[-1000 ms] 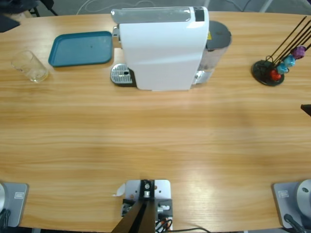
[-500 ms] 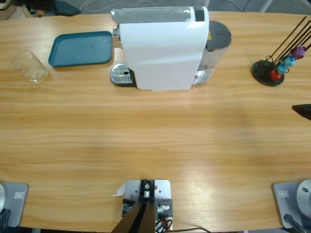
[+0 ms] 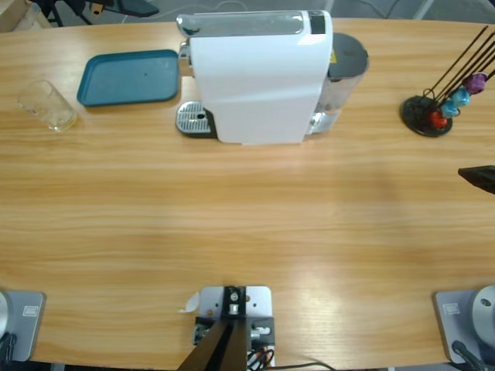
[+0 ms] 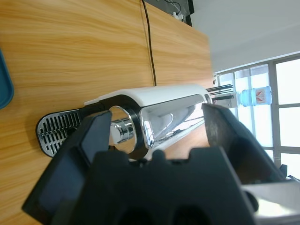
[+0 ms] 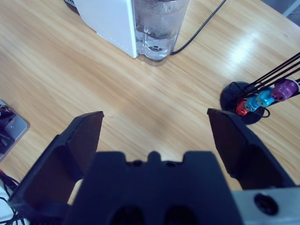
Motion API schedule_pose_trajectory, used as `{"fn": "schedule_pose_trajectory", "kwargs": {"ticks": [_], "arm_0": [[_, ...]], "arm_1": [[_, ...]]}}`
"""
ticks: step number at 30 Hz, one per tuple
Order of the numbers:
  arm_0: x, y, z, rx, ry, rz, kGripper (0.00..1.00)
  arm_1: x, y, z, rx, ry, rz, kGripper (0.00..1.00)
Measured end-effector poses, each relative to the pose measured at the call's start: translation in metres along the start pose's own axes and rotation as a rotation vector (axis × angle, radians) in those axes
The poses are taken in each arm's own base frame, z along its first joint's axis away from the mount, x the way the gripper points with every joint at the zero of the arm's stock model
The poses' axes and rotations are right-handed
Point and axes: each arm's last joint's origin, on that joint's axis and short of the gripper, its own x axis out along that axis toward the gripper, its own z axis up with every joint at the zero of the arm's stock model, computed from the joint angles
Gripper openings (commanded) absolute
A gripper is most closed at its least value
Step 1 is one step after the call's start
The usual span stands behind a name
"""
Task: Pour coffee
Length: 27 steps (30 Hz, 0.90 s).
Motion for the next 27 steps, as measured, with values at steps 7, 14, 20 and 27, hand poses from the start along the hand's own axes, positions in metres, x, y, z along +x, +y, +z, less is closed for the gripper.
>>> {"fn": "schedule_pose_trajectory", "kwargs": {"ticks": [7,14,20,27], "arm_0": [[0.004,0.005,-0.007,-0.011,0.032,0.019,0.944],[0.009,0.016,-0.026,-0.022,0.111,0.073,0.922],[0.009,0.015,-0.026,-0.011,0.114,0.073,0.735],[0.008,0.011,-0.022,-0.002,0.104,0.062,0.472]], "arm_1": [[0.0,0.0,0.0,0.0,0.0,0.0,1.0],[0.0,0.0,0.0,0.0,0.0,-0.001,1.0],[0.0,0.0,0.0,0.003,0.0,-0.002,1.0],[0.0,0.0,0.0,0.004,0.0,-0.005,1.0]]}}
